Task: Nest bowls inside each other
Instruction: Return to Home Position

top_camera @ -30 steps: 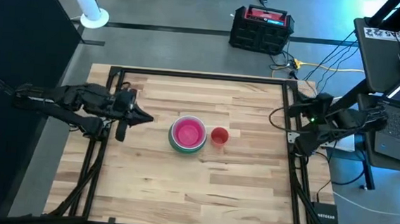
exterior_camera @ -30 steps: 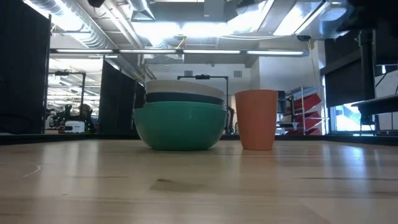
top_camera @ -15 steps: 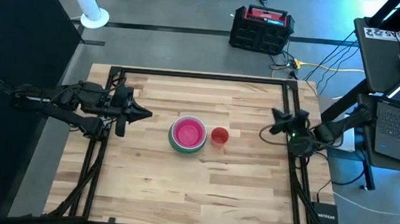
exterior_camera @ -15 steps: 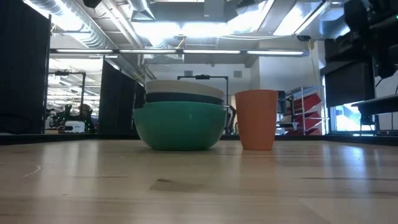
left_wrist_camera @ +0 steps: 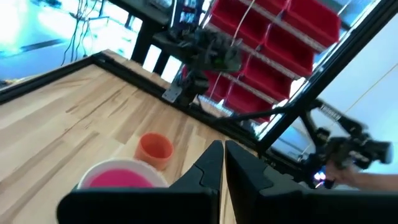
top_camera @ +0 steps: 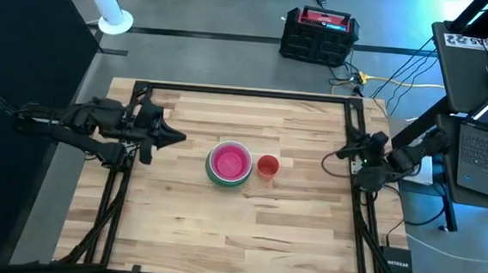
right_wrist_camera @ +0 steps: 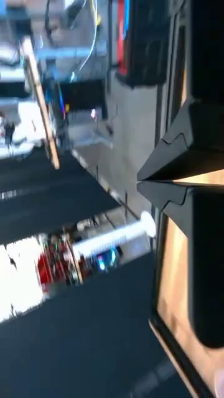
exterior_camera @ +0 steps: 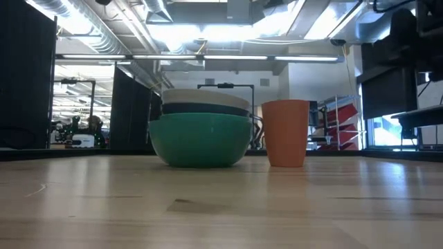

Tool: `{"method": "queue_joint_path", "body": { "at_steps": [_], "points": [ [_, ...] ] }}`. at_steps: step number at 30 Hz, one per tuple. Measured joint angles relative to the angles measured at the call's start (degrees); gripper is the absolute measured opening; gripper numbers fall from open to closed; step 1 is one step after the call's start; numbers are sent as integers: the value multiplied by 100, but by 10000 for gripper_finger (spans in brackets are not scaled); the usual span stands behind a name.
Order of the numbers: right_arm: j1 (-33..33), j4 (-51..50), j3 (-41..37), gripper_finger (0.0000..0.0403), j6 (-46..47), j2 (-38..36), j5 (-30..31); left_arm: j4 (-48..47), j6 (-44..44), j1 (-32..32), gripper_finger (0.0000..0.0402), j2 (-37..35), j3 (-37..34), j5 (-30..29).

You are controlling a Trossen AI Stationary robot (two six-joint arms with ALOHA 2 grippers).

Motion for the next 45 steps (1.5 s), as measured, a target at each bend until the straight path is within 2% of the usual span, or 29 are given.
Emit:
{"method": "queue_joint_path", "body": {
  "at_steps": [3, 16, 19, 21, 22, 24, 27, 33, 45],
  "points": [
    [-374, 652, -22, 0, 345, -23, -481, 157, -182, 0, 0, 2, 0, 2],
    [311, 5523, -812, 0, -4178, -435, -2298, 152, -185, -63, 0, 32, 0, 2],
    [128, 7697, -1389, 0, -5725, -624, -3618, 149, -193, -68, 0, 35, 0, 2],
    [-104, 8763, -1669, 0, -6361, -675, -4082, 149, -198, -68, 0, 37, 0, 2],
    [-220, 8942, -1756, 0, -6592, -676, -4187, 151, -204, -66, 0, 37, 0, 2],
    [-410, 8697, -1847, 0, -6712, -662, -4238, 167, -267, -66, 0, 37, 0, 2],
    [-777, 8220, -1962, 0, -6363, -613, -4477, 167, -279, -68, 0, 37, 0, 2],
    [-1912, 7741, -2131, 0, -5636, -611, -6270, 146, -277, -68, 0, 37, 0, 4],
    [-3218, 6790, -2131, 0, -5642, -611, -7514, 295, -303, -195, 0, 37, 0, 12]
  ]
}}
